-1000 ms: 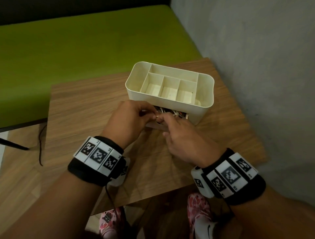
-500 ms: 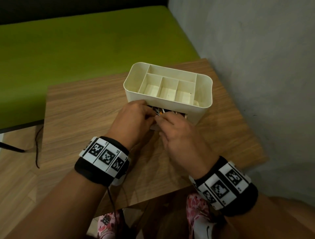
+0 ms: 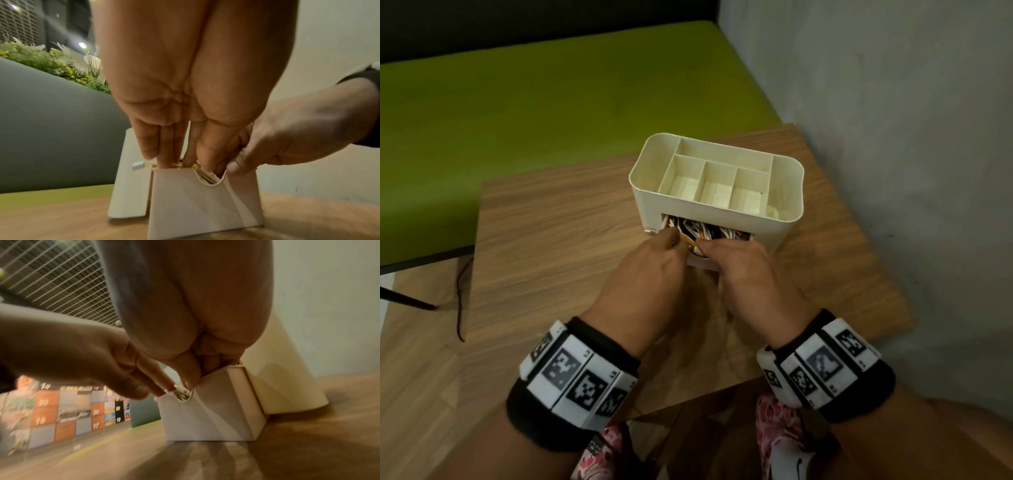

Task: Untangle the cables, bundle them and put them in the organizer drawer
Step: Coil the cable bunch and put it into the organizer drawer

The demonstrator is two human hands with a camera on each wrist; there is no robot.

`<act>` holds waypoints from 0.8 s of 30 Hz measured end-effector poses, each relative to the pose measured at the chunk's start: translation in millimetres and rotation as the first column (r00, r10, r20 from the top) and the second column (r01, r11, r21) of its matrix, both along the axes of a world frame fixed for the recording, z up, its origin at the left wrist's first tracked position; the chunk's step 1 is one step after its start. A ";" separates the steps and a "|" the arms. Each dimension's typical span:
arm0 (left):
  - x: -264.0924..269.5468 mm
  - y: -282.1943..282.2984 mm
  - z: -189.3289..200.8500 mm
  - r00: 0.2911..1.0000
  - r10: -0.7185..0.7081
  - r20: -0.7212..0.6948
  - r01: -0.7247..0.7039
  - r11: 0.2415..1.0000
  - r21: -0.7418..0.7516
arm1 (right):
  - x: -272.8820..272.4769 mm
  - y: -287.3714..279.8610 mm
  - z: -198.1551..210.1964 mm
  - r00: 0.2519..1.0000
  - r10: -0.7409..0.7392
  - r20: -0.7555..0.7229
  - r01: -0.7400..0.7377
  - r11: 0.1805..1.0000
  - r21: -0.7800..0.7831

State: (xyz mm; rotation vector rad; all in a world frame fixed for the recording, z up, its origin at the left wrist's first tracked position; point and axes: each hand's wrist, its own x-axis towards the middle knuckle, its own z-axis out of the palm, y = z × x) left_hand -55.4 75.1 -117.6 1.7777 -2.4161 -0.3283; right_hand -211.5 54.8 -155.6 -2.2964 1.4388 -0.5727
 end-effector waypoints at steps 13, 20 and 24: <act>-8.6 3.2 -10.6 0.998 -0.003 -0.068 0.000 0.999 -0.039 | -9.0 -9.3 9.3 0.999 0.046 0.000 -0.045 0.995 0.093; -6.3 -7.3 -19.5 0.802 0.144 -0.579 -0.224 0.972 -0.069 | -7.8 -8.3 7.2 0.999 0.035 0.016 -0.036 0.994 0.101; 2.1 -17.7 -24.9 0.759 0.211 -0.616 -0.280 0.960 -0.017 | -8.5 -6.5 7.4 0.998 0.021 0.060 -0.027 0.995 0.094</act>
